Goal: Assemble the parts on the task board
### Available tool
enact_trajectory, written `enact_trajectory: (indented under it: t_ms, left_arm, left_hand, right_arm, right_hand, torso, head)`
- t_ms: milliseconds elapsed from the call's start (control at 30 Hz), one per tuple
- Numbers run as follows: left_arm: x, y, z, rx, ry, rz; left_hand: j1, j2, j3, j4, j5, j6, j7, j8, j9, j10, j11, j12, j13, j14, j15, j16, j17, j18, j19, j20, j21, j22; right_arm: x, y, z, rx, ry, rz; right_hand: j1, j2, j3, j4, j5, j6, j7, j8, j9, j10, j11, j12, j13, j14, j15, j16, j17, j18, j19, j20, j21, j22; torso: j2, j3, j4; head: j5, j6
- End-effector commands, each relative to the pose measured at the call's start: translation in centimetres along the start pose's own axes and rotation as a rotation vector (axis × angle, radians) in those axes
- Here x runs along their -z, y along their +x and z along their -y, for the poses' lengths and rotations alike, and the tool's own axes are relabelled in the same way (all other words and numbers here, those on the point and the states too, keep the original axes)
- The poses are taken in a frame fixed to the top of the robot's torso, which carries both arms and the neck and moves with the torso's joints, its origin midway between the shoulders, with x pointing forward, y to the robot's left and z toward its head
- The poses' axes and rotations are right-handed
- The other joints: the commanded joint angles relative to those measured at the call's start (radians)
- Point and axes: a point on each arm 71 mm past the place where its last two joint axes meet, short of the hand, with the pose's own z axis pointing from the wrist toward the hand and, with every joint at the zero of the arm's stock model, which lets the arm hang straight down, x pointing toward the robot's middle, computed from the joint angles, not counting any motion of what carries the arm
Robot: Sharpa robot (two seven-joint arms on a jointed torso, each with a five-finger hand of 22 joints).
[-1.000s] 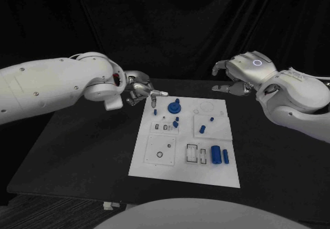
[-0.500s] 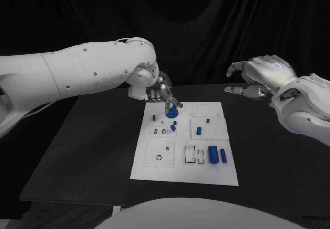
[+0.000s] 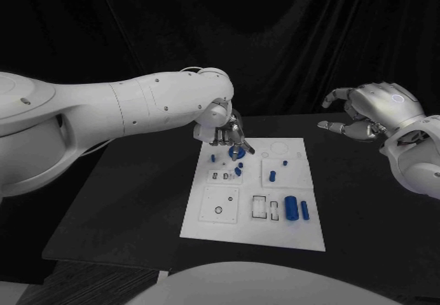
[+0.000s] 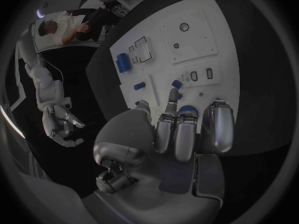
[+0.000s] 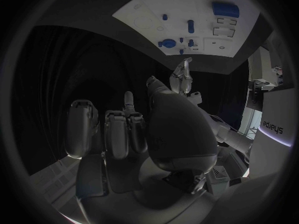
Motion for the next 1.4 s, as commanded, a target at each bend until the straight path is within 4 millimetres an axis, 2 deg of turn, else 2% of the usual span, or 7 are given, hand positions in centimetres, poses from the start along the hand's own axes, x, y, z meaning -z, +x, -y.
enact_trajectory:
  t_ms: [33,433,533,733,1100,1200,1400]
  left_arm:
    - [-0.7,0.1,-0.7,0.052,-0.014,0.020]
    - [-2.2,1.2,-1.6,0.096,-0.029,0.021]
    - [-2.3,1.3,-1.6,0.100,-0.028,0.022]
    - [-2.6,1.5,-1.5,0.106,-0.028,0.024]
    - [-3.6,2.3,-1.7,0.114,-0.034,0.006]
    - [-3.9,2.6,-1.6,0.114,-0.034,0.000]
    - [-4.5,3.0,-1.6,0.114,-0.039,-0.015]
  left_hand:
    - [0.009,0.014,0.034,-0.019,0.024,0.039,-0.004,-0.022,-0.016,0.110,0.003,0.014,0.265,0.106,0.001,0.010,0.264,-0.016,0.025,-0.004,0.019,0.030]
    - [0.013,0.020,0.048,-0.026,0.034,0.068,-0.012,-0.028,-0.021,0.110,-0.004,0.014,0.265,0.106,-0.005,0.010,0.264,-0.017,0.029,-0.009,0.020,0.035]
    - [0.012,0.016,0.060,-0.033,0.041,0.142,-0.036,-0.004,-0.006,0.110,-0.024,0.014,0.265,0.106,-0.022,0.010,0.264,-0.021,0.046,-0.023,0.028,0.054]
    - [0.012,0.015,0.061,-0.034,0.043,0.145,-0.037,-0.004,-0.004,0.110,-0.026,0.014,0.265,0.106,-0.024,0.010,0.264,-0.020,0.044,-0.025,0.027,0.051]
    - [0.014,0.013,0.065,-0.038,0.047,0.140,-0.037,-0.010,-0.004,0.110,-0.028,0.014,0.265,0.106,-0.026,0.010,0.264,-0.019,0.041,-0.029,0.025,0.048]
    - [0.015,0.013,0.066,-0.039,0.049,0.138,-0.037,-0.012,-0.004,0.110,-0.028,0.014,0.265,0.106,-0.027,0.010,0.264,-0.019,0.041,-0.029,0.024,0.048]
    - [0.018,0.013,0.070,-0.042,0.053,0.138,-0.038,-0.015,-0.004,0.110,-0.029,0.014,0.265,0.106,-0.028,0.010,0.264,-0.019,0.041,-0.031,0.024,0.048]
  right_arm:
    - [0.3,0.2,0.2,-0.013,0.004,0.028]
    - [0.9,1.3,0.6,-0.016,0.009,0.004]
    - [0.9,1.4,0.6,-0.016,0.008,0.000]
    - [0.9,1.7,0.5,-0.014,0.007,-0.011]
    - [1.0,2.0,0.5,-0.015,0.004,-0.019]
    - [1.0,2.0,0.4,-0.016,0.002,-0.020]
    - [1.0,2.1,0.2,-0.018,-0.002,-0.025]
  right_hand:
    - [-0.010,-0.001,0.045,-0.001,0.020,-0.012,0.001,0.021,0.012,0.101,0.006,0.017,0.265,0.103,-0.004,0.016,0.268,-0.002,0.034,-0.004,0.019,0.216]
    - [-0.007,-0.001,0.048,-0.002,0.022,-0.014,0.003,0.022,0.012,0.101,0.007,0.017,0.265,0.103,-0.004,0.015,0.268,-0.002,0.034,-0.003,0.019,0.216]
    - [-0.007,-0.001,0.048,-0.002,0.022,-0.014,0.003,0.022,0.012,0.101,0.007,0.017,0.265,0.103,-0.004,0.015,0.268,-0.002,0.034,-0.003,0.019,0.216]
    - [-0.004,0.001,0.050,-0.003,0.023,-0.013,0.004,0.025,0.011,0.101,0.008,0.017,0.265,0.102,-0.003,0.012,0.265,-0.001,0.032,-0.003,0.014,0.215]
    - [-0.003,0.002,0.051,-0.003,0.024,-0.011,0.005,0.027,0.011,0.101,0.009,0.017,0.265,0.102,-0.003,0.011,0.264,0.000,0.032,-0.003,0.013,0.214]
    - [-0.003,0.002,0.051,-0.003,0.024,-0.011,0.005,0.027,0.011,0.101,0.009,0.017,0.265,0.102,-0.003,0.011,0.264,0.000,0.032,-0.003,0.013,0.214]
    - [-0.003,0.002,0.051,-0.003,0.024,-0.011,0.005,0.027,0.011,0.101,0.009,0.017,0.265,0.102,-0.003,0.011,0.264,0.000,0.032,-0.003,0.013,0.214]
  torso:
    - [-0.002,0.0026,0.0091]
    - [-0.010,0.0028,0.0054]
    - [-0.012,0.0037,0.0079]
    - [-0.014,0.0037,0.0075]
    - [-0.015,0.0069,0.0088]
    - [-0.018,0.0072,0.0068]
    - [-0.020,0.0075,0.0075]
  head:
    - [-0.007,0.000]
    - [-0.007,0.000]
    - [-0.013,0.000]
    - [-0.020,0.000]
    - [-0.014,0.000]
    - [-0.011,0.000]
    - [-0.014,0.000]
